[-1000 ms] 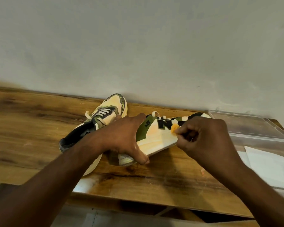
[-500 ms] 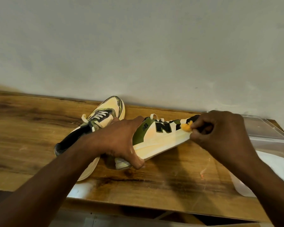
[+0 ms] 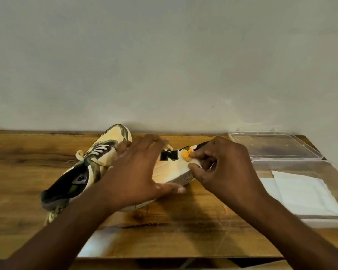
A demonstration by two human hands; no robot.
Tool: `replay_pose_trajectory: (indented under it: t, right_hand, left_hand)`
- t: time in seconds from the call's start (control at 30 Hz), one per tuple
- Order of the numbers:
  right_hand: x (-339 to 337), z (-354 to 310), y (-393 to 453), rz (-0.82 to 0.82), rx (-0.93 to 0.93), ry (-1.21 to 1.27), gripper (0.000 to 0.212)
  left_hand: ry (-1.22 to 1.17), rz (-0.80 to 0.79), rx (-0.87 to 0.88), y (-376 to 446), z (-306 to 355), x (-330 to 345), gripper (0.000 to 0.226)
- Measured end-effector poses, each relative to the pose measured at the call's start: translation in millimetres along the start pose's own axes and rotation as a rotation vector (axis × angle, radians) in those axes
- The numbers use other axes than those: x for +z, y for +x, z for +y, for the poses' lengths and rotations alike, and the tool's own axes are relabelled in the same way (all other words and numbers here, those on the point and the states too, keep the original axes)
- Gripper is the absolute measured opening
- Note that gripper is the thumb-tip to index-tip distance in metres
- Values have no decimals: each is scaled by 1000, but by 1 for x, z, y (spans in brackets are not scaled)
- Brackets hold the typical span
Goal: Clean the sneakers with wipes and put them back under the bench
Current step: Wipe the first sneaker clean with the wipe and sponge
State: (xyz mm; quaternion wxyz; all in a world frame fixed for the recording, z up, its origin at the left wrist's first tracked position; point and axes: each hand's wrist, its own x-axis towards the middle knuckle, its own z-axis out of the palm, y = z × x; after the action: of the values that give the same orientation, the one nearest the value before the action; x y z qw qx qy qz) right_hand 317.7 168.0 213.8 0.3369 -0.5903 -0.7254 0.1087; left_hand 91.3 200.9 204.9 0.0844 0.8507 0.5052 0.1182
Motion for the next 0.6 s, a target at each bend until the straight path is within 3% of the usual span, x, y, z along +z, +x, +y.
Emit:
replay_pose_trajectory:
  t: [0.1,0.23,0.43,0.6]
  right_hand:
    - [-1,2,-1,-13,-4,-32,27]
    - [-15,14,2,26,58,-20,17]
    - [-22,23,3,146,138,20,17]
    - [-3,2,-10,23,-13,-14,19]
  left_hand:
    - [-96,69,79,4,15,19,87]
    - [-151,117,57,11,13,25,65]
    - [-170,122,45,12,9,32,64]
    - [-177,141,47,13,7,36,66]
